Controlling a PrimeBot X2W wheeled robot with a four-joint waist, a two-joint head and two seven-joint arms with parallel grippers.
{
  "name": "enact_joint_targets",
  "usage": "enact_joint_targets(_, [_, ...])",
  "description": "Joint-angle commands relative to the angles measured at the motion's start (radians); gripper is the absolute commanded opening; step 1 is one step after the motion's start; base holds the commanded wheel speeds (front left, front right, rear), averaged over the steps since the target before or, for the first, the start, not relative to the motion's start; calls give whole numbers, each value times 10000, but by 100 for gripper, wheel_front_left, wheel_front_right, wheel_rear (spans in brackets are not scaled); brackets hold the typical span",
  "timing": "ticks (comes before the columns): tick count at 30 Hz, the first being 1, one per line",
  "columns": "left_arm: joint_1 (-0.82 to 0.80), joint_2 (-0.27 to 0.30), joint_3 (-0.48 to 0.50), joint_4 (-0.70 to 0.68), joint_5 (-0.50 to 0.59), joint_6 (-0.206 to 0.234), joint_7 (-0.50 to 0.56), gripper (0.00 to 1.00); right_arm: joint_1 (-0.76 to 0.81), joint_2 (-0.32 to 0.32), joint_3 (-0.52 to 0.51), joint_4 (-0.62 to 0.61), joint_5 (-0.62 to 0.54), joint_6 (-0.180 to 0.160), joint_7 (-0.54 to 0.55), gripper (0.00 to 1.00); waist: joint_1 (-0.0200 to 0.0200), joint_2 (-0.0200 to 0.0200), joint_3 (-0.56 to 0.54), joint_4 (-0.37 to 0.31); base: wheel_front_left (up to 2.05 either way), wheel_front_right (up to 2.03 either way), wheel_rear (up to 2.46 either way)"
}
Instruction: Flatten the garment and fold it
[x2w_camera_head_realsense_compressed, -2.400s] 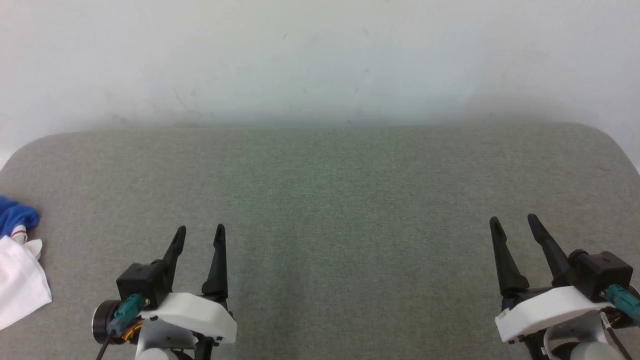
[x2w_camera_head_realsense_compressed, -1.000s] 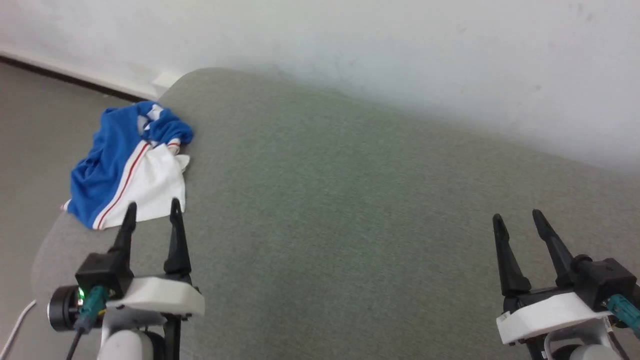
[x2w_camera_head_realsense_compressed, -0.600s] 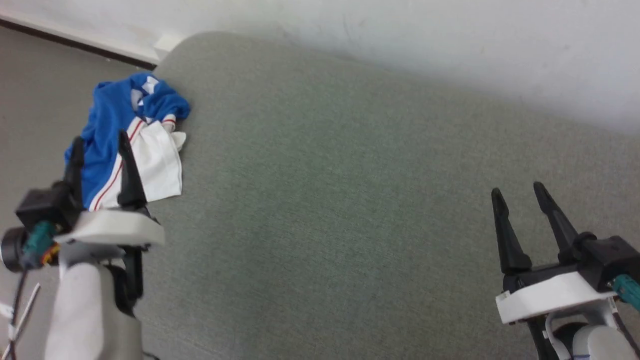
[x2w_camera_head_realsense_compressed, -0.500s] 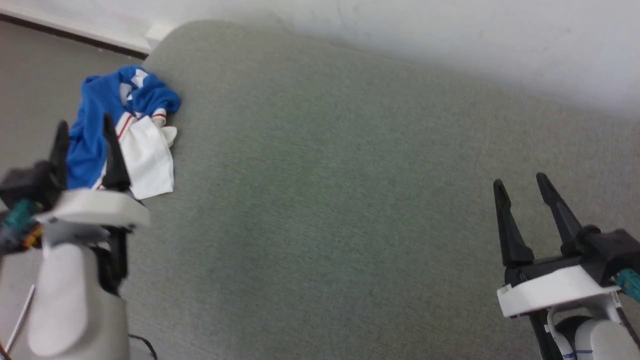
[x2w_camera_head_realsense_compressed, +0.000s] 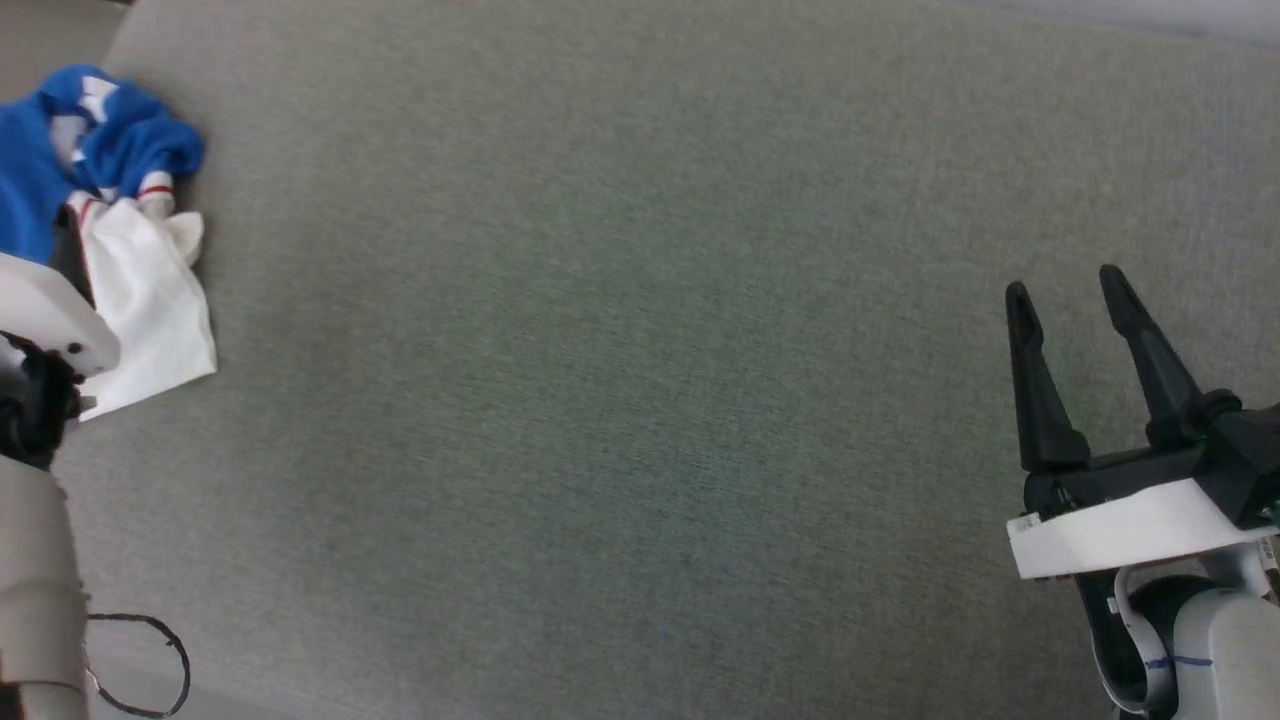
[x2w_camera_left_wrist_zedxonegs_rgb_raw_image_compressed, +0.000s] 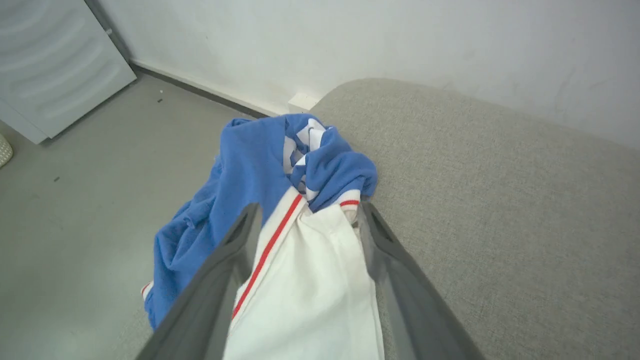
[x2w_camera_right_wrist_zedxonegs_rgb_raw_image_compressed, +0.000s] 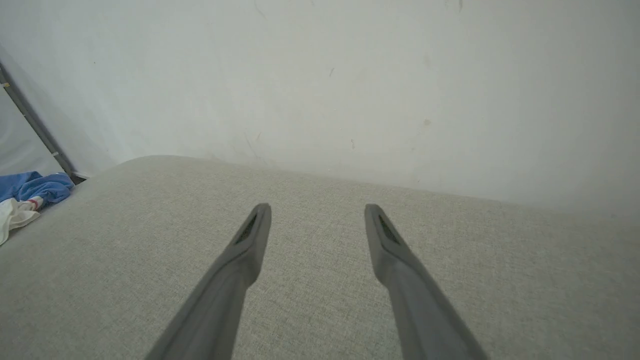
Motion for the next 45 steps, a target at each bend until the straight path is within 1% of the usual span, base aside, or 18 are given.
enact_joint_targets(1, [-460,268,164,724,-258,-81,541,100,-243,10,7,-190,-39,-7,63,100,-2,0,1014,-624,0,0,0])
enact_joint_targets(7, [-1189,823,494,2441,-811,-96,2178,100,-496,-2,171,-474,-11,-7,110,100,-2,0,1698,-821,0,0,0])
enact_joint_targets(8, [-1189,823,494,2441,-811,-96,2178,100,-496,-2,171,-474,-11,-7,110,100,-2,0,1698,-821,0,0,0])
enact_joint_targets(10, [-1374,998,599,2846,-950,-62,2488,100,-557,-27,210,-583,22,-7,119,100,-2,0,1892,-864,0,0,0])
enact_joint_targets(15, [-1692,1466,773,3593,-1109,148,2734,100,-659,-117,284,-875,116,-7,173,100,-2,0,2303,-945,0,0,0])
enact_joint_targets(17, [-1749,1502,682,3901,-1115,104,3161,100,-654,-144,279,-963,155,-7,215,100,-2,0,2349,-962,0,0,0])
enact_joint_targets(18, [-1811,1464,681,4128,-1199,58,3537,100,-649,-150,275,-1002,162,-7,236,100,-2,0,2351,-958,0,0,0])
enact_joint_targets(19, [-1887,1400,646,4366,-1284,-29,4010,56,-646,-151,269,-1033,175,-7,255,100,-2,0,2341,-949,0,0,0])
enact_joint_targets(21, [-2002,1436,407,4603,-1188,-124,4564,0,-665,-158,318,-1079,189,-7,282,100,-2,0,2297,-959,0,0,0])
enact_joint_targets(23, [-2070,1486,351,4750,-1237,-197,4806,0,-709,-170,417,-1088,257,-7,260,100,-2,0,2204,-992,0,0,0])
enact_joint_targets(25, [-2088,1548,221,4776,-1193,-258,4765,0,-734,-174,453,-1082,305,-7,245,100,-2,0,2111,-1022,0,0,0])
enact_joint_targets(29, [-2087,1768,18,4728,-1074,-316,4219,0,-722,-152,469,-962,406,-7,116,100,-2,0,1786,-1061,0,0,0])
enact_joint_targets(34, [-2360,2187,-337,4211,-631,-270,2295,0,-555,-89,425,-598,593,-7,-139,100,-2,0,1049,-970,0,0,0])
enact_joint_targets(37, [-2680,2331,-568,3938,-370,-250,1059,0,-440,-49,432,-324,728,-7,-331,100,-2,0,482,-899,0,0,0])
enact_joint_targets(41, [-3205,2378,-947,3633,-32,-270,-453,0,-289,-9,434,9,915,-7,-583,100,-2,0,-270,-875,0,0,0])
enact_joint_targets(45, [-3744,2200,-1401,3290,311,-287,-1858,0,-99,8,332,282,1182,-7,-848,100,-2,0,-956,-958,0,0,0])
